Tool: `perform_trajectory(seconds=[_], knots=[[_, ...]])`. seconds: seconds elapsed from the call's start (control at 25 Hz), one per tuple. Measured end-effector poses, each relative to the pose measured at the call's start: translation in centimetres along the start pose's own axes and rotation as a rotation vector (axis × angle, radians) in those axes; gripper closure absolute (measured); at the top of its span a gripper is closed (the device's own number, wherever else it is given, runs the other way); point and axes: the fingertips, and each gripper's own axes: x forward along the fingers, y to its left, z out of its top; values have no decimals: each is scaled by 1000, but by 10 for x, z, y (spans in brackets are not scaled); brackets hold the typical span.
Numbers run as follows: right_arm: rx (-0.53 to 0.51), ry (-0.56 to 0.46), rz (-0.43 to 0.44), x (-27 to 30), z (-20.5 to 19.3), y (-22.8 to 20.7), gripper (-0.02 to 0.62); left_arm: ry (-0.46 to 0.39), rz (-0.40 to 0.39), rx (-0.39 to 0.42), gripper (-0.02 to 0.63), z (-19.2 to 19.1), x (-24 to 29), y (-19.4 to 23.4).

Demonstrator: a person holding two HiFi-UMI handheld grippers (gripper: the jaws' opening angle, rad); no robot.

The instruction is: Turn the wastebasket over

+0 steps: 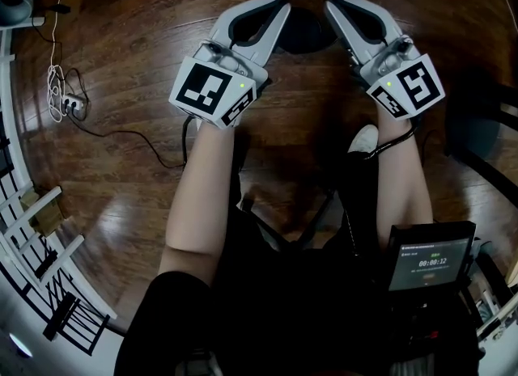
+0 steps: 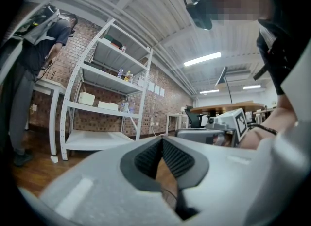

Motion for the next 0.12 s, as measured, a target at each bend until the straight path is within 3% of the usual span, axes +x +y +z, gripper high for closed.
perform_trajectory(seconds=[0.12], knots=[[4,-14,1,-1,3,1,586,-3,6,-9,603,-2,1,1]])
